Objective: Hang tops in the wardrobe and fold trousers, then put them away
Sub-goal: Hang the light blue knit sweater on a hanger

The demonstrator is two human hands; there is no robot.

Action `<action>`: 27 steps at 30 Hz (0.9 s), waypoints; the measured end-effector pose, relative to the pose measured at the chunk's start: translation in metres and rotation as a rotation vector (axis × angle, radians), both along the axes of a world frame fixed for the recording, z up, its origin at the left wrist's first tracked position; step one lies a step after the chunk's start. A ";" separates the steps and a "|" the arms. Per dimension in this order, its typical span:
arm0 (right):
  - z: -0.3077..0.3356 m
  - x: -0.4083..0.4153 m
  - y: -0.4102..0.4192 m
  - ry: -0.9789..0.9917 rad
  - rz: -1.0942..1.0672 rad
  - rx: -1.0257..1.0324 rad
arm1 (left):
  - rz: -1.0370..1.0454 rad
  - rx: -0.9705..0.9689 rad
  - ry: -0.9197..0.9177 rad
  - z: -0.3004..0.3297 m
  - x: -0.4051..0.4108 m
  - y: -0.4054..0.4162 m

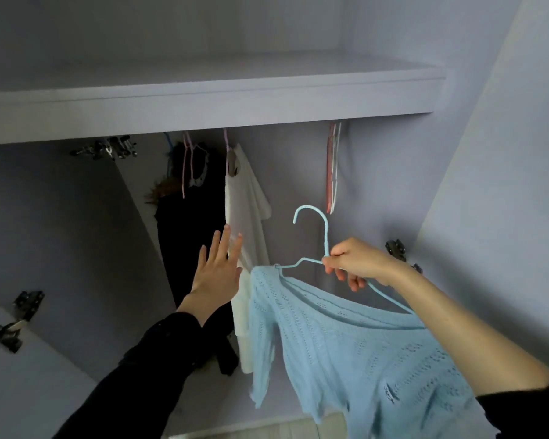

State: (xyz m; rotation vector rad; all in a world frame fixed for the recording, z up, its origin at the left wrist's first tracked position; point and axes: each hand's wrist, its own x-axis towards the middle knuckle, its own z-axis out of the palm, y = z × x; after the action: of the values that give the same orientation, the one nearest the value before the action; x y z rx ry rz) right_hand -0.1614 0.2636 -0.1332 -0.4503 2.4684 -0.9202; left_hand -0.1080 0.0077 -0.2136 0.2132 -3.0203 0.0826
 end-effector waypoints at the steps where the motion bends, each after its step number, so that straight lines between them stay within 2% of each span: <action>1: 0.000 -0.001 -0.002 -0.006 -0.027 -0.025 | 0.022 -0.011 -0.020 -0.002 -0.003 -0.002; 6: 0.000 -0.011 -0.013 -0.051 -0.157 -0.118 | -0.033 -0.172 -0.010 -0.001 -0.025 -0.009; 11: -0.008 -0.025 -0.030 -0.056 -0.282 -0.155 | -0.054 -0.206 -0.099 0.002 -0.042 -0.008; 17: -0.003 -0.048 -0.063 -0.133 -0.420 -0.417 | -0.066 -0.218 -0.094 0.009 -0.031 -0.027; 19: -0.001 -0.057 -0.074 -0.184 -0.438 -0.498 | -0.129 -0.169 0.049 0.023 -0.027 -0.029; 20: -0.001 -0.062 -0.079 -0.204 -0.440 -0.530 | -0.207 -0.146 0.200 0.032 -0.025 -0.027; 23: 0.001 -0.085 -0.096 -0.249 -0.436 -0.639 | -0.340 -0.246 0.587 0.064 -0.027 -0.017; 27: 0.010 -0.116 -0.119 -0.282 -0.363 -0.749 | -0.291 -0.381 0.828 0.114 -0.042 -0.012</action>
State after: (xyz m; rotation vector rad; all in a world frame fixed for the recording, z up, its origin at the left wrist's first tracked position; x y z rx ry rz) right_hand -0.2773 0.1444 -0.1229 -0.0803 1.9093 -1.9196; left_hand -0.1498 -0.0041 -0.0999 -0.1885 -2.1292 0.4197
